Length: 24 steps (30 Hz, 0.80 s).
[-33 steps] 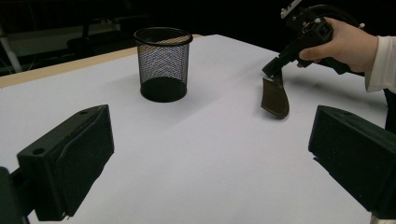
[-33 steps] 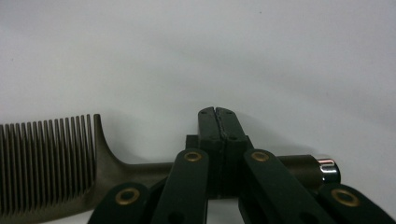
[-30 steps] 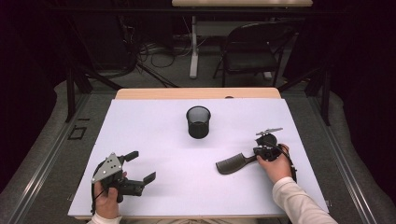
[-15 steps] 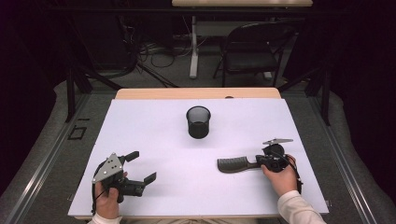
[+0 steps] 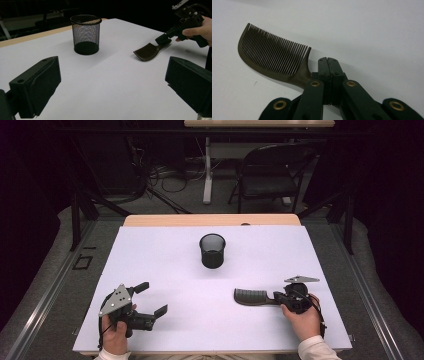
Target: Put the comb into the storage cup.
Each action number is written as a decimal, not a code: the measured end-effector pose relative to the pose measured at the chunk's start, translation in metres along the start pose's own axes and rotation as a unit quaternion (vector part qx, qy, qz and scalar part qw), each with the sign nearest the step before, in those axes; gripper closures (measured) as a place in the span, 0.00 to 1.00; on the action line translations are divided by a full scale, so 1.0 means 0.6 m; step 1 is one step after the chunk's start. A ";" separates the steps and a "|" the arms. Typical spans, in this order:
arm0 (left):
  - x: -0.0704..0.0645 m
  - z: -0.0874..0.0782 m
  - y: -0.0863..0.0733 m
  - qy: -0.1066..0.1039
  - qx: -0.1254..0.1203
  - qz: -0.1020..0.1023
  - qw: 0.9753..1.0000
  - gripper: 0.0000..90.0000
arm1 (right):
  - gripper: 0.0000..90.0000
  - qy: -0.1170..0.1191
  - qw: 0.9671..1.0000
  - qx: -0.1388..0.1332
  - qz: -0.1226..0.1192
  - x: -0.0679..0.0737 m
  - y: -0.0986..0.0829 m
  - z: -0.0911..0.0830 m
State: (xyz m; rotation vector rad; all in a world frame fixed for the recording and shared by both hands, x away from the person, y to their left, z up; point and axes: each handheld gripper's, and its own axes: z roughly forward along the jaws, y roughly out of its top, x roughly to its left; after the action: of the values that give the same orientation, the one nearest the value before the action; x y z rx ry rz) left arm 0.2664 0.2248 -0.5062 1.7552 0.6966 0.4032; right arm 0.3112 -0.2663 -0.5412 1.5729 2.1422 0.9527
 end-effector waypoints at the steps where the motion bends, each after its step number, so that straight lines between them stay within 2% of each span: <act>1: 0.000 0.000 0.000 0.000 0.000 -0.001 1.000 0.00 | 1.00 0.000 1.000 0.001 0.001 0.000 -0.001 -0.002; 14: 0.000 0.000 0.000 -0.003 0.001 0.000 1.000 0.00 | 1.00 0.013 1.000 0.003 0.014 0.002 -0.009 -0.008; 24: 0.000 0.001 0.000 -0.003 0.000 0.000 1.000 0.01 | 0.99 0.014 1.000 -0.002 0.008 0.003 -0.009 -0.009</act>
State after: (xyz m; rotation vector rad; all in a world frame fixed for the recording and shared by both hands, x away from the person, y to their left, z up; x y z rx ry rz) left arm 0.2664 0.2245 -0.5064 1.7558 0.6928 0.3986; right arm 0.3035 -0.2674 -0.5410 1.5857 2.1476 0.9899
